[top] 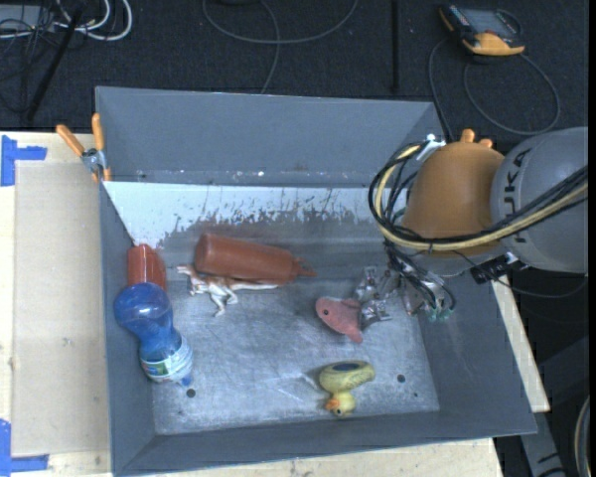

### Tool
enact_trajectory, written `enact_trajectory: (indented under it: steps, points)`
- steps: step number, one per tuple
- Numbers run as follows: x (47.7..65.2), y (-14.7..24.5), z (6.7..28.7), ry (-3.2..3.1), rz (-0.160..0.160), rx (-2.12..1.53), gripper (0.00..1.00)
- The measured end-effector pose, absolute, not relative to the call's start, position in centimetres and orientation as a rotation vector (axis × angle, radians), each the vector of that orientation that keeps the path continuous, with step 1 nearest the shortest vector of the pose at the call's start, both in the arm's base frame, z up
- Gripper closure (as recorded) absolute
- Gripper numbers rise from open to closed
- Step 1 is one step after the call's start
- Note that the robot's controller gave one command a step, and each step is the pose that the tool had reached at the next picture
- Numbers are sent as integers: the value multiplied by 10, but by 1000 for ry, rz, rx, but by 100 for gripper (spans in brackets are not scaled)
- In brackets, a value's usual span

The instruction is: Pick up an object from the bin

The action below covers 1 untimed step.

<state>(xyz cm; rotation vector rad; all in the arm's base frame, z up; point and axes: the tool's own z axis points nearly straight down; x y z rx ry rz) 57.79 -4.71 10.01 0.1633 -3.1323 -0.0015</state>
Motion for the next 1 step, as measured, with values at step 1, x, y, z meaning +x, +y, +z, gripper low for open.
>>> enact_trajectory:
  steps: [1]
  points:
    - [578, -47, 118, -3133, -1, 163, 100]
